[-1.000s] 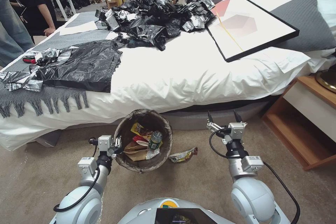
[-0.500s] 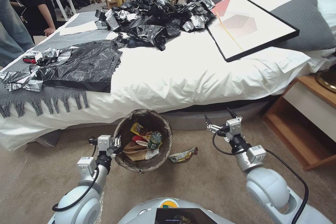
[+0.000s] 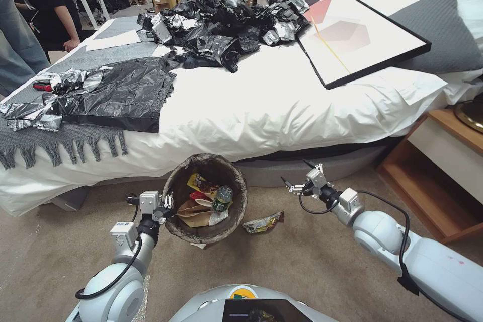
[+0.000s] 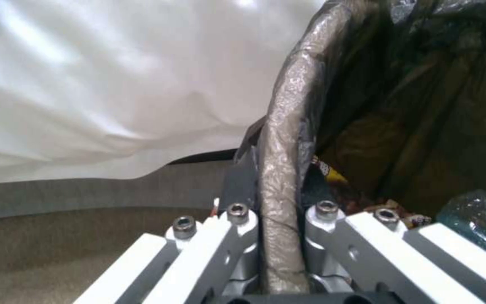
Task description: Pick up the trash bin, then pick up the garbage from the floor and place it into the trash bin.
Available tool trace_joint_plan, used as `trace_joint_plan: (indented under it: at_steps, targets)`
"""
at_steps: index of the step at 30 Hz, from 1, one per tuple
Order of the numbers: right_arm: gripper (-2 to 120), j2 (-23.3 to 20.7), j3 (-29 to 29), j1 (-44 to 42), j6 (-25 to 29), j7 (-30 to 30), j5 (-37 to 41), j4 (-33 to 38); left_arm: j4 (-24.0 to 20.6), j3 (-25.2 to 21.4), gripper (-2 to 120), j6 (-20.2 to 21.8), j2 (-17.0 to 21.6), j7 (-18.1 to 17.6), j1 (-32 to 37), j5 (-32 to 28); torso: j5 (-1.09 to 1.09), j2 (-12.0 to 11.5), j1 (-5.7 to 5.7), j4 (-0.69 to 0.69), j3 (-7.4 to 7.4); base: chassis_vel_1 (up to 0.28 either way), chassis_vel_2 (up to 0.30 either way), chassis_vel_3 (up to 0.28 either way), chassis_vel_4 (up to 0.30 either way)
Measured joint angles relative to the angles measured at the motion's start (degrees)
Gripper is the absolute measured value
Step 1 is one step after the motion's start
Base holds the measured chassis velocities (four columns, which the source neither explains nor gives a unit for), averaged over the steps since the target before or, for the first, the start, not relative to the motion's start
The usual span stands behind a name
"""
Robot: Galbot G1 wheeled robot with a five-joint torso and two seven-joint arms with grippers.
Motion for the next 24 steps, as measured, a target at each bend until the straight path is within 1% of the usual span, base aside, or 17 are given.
trace_joint_plan:
  at_steps: [2, 4, 7, 8, 11, 12, 14, 15, 16, 17, 19, 20, 22, 23, 24]
  targets:
    - [100, -0.9, -2.6, 1.8, 0.8, -2.6, 0.2, -1.5, 0.2, 0.2, 4, 0.0, -0.1, 0.0, -0.3, 0.0, -0.01, 0.0, 0.00, -0.01, 0.00, 0.000, 0.000, 0.000, 0.000]
    - [100, -1.0, -3.2, 2.2, 0.9, -3.1, 0.3, -1.8, 0.3, 0.3, 4, 0.0, -0.2, 0.0, -0.4, 0.0, -0.01, 0.0, 0.00, -0.01, 0.00, 0.000, 0.000, 0.000, 0.000]
    - [100, -1.3, -11.2, 8.4, 3.1, -9.9, 0.9, -6.3, 0.4, 1.1, 4, 0.2, -0.4, -0.1, -1.1, 0.3, 0.00, 0.0, 0.00, 0.00, 0.00, 0.000, 0.000, 0.000, 0.000]
    - [100, -1.3, -11.2, 8.4, 3.1, -9.9, 0.9, -6.3, 0.4, 1.1, 4, 0.2, -0.4, -0.1, -1.1, 0.3, 0.00, 0.0, 0.00, 0.00, 0.00, 0.000, 0.000, 0.000, 0.000]
    - [100, -0.7, -16.5, 13.0, 4.3, -13.5, 1.8, -9.6, 0.4, 1.2, 4, 0.2, -0.6, -0.1, -1.2, 0.4, 0.00, 0.0, 0.00, 0.00, 0.00, 0.000, 0.000, 0.000, 0.000]
    - [100, -0.7, -16.5, 13.0, 4.3, -13.5, 1.8, -9.6, 0.4, 1.2, 4, 0.2, -0.6, -0.1, -1.2, 0.4, 0.00, 0.0, 0.00, 0.00, 0.00, 0.000, 0.000, 0.000, 0.000]
    - [100, 0.1, -21.0, 17.3, 4.8, -16.3, 2.8, -12.1, 0.5, 1.2, 4, 0.2, -0.7, -0.1, -1.2, 0.5, 0.00, 0.0, 0.00, -0.01, 0.00, 0.000, 0.000, 0.000, 0.000]
    - [100, 1.1, -25.4, 21.6, 5.2, -18.1, 3.7, -14.1, 0.5, 1.2, 4, 0.2, -0.8, -0.1, -1.1, 0.6, -0.01, 0.0, 0.00, 0.01, 0.00, 0.000, 0.000, 0.000, 0.000]
    - [100, 1.1, -25.4, 21.6, 5.2, -18.1, 3.7, -14.1, 0.5, 1.2, 4, 0.2, -0.8, -0.1, -1.1, 0.6, -0.01, 0.0, 0.00, 0.01, 0.00, 0.000, 0.000, 0.000, 0.000]
    - [100, 1.5, -27.1, 23.3, 5.3, -18.6, 4.0, -14.8, 0.5, 1.2, 4, 0.2, -0.9, -0.1, -1.1, 0.6, 0.00, 0.0, 0.00, 0.01, 0.00, 0.000, 0.000, 0.000, 0.000]
    - [100, 3.4, -32.5, 28.6, 5.6, -20.6, 5.5, -17.6, 0.5, 1.2, 4, 0.2, -1.1, -0.1, -1.2, 0.6, -0.02, 0.0, 0.00, 0.03, 0.00, 0.000, 0.000, 0.000, 0.000]
    - [100, 3.4, -32.5, 28.6, 5.6, -20.6, 5.5, -17.6, 0.5, 1.2, 4, 0.2, -1.1, -0.1, -1.2, 0.6, -0.02, 0.0, 0.00, 0.03, 0.00, 0.000, 0.000, 0.000, 0.000]
    - [100, 5.3, -36.1, 31.6, 5.6, -22.6, 6.2, -19.9, 0.6, 1.2, 4, 0.2, -1.2, -0.1, -1.2, 0.7, 0.00, 0.0, 0.00, 0.02, 0.00, 0.000, 0.000, 0.000, 0.000]
    - [100, 5.3, -36.1, 31.6, 5.6, -22.6, 6.2, -19.9, 0.6, 1.2, 4, 0.2, -1.2, -0.1, -1.2, 0.7, 0.00, 0.0, 0.00, 0.02, 0.00, 0.000, 0.000, 0.000, 0.000]
    - [100, 6.3, -37.8, 32.8, 5.7, -23.5, 6.3, -21.3, 0.6, 1.1, 4, 0.2, -1.2, -0.1, -1.2, 0.7, -0.01, 0.0, 0.00, 0.01, 0.00, 0.000, 0.000, 0.000, 0.000]
